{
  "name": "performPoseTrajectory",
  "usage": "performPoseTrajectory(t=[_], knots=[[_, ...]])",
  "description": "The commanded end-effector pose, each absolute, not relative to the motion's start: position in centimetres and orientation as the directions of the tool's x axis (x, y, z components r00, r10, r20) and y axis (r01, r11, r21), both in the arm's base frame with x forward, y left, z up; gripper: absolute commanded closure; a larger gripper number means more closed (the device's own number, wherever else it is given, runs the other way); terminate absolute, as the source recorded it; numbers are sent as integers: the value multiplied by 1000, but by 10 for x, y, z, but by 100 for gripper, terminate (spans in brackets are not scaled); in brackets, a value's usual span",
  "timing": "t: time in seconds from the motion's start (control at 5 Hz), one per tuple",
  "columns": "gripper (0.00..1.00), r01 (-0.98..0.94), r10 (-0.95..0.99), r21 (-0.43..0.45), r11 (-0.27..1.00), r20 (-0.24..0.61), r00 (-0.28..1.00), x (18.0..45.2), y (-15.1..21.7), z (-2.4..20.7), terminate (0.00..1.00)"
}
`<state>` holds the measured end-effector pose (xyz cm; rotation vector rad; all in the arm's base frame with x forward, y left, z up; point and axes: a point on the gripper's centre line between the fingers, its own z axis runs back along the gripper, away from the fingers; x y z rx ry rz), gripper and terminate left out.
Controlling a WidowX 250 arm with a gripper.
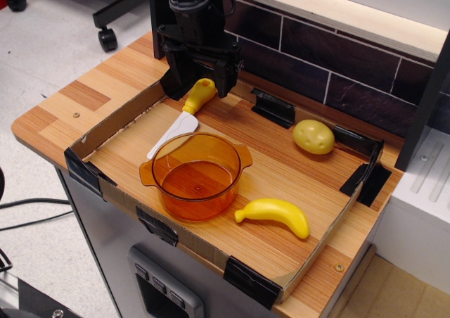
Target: Put knife in pot
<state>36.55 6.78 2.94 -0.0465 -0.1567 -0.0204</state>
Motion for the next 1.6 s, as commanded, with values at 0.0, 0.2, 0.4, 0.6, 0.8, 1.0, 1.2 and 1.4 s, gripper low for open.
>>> performPoseTrajectory(t=[0.0, 0.2, 0.4, 0.6, 0.8, 1.0, 1.2, 1.4], knots=[[0, 59, -54, -32, 998, 154, 987, 368, 76, 20, 0], [0, 44, -33, -69, 997, 158, 987, 368, 79, 14, 0], [100, 87, -71, -101, 991, 157, 985, 365, 79, 17, 0], [100, 151, -129, -119, 981, 173, 976, 364, 77, 29, 0], [100, 166, -134, -145, 975, 205, 969, 365, 78, 44, 0], [100, 198, -162, -167, 966, 207, 965, 364, 75, 58, 0], [100, 227, -186, -200, 953, 205, 961, 359, 65, 77, 0], [100, 277, -242, -213, 937, 175, 954, 345, 51, 95, 0]])
